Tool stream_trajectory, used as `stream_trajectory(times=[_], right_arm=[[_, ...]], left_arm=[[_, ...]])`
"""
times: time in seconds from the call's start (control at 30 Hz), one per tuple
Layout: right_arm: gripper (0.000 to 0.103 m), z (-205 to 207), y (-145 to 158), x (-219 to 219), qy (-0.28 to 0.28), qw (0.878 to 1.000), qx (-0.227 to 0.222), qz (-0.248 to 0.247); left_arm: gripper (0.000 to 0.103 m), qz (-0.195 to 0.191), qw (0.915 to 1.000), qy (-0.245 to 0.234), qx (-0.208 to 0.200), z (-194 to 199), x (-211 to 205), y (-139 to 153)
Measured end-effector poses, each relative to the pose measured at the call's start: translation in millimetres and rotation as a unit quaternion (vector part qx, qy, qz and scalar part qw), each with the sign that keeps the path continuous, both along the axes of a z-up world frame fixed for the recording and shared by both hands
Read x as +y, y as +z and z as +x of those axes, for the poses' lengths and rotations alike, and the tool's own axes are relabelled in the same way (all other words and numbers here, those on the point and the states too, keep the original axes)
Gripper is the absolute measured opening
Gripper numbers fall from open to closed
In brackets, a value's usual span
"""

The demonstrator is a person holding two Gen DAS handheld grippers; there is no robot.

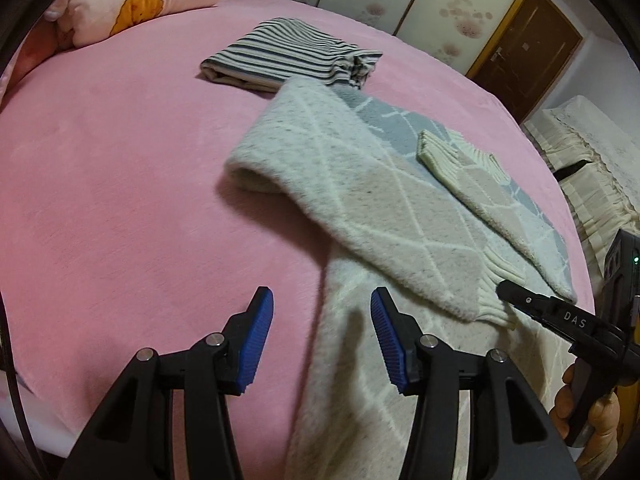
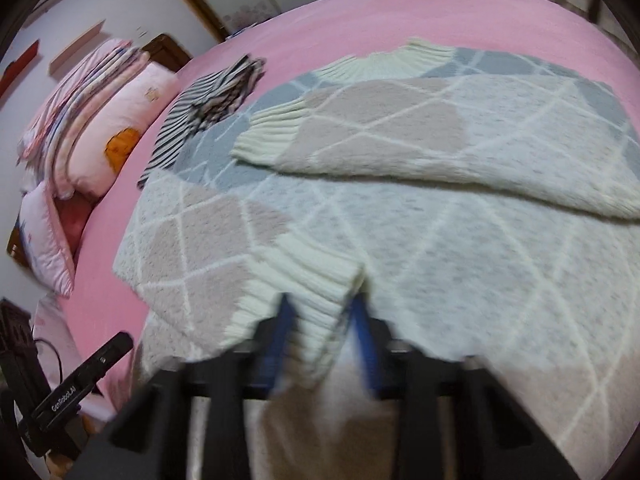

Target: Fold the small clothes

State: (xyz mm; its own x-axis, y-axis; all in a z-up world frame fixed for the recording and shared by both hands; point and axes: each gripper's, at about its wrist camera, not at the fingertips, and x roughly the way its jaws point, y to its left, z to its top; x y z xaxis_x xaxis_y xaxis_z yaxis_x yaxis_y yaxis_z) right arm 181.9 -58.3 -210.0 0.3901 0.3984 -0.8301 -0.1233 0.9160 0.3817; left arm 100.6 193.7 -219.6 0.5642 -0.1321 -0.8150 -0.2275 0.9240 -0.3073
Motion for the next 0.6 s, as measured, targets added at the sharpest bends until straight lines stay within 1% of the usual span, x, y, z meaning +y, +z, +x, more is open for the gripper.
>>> stream_trajectory(times=[0.07, 0.17, 0.27, 0.37, 0.4, 0.5, 0.6], right_arm=[[0.010, 0.2, 13.1, 4.6, 0.014, 1.000, -0.021, -0.006], [0.009, 4.7, 55.4, 11.5, 0.040, 0.996, -0.083, -0.018], [0.008, 16.9, 106.1, 16.6, 0.050, 0.986, -0.154, -0.044], [0.007, 38.4, 150.7, 17.3, 0.051, 0.975, -0.207, -0.054], [0.007, 43.2, 161.1, 17.2, 0.053, 0.972, -0.220, -0.058], [0.007, 60.6, 190.7, 18.5, 0.058, 0.963, -0.257, -0.064], [0.007, 72.5, 212.8, 20.4, 0.054, 0.953, -0.289, -0.079]], left_arm=[[0.049, 0.003, 1.0000, -0.003, -0.003, 5.6, -3.7, -1.1], [0.049, 0.005, 0.9999, 0.002, -0.009, 16.5, -7.2, -2.1], [0.050, 0.005, 0.9996, 0.016, -0.021, 30.2, -8.0, -2.4], [0.057, 0.006, 0.9991, 0.031, -0.030, 43.6, -8.8, -2.3], [0.059, 0.005, 0.9988, 0.037, -0.033, 47.4, -9.0, -2.4], [0.059, -0.002, 0.9983, 0.045, -0.036, 58.6, -9.1, -2.8], [0.059, 0.003, 0.9976, 0.062, -0.033, 69.0, -8.7, -4.8]])
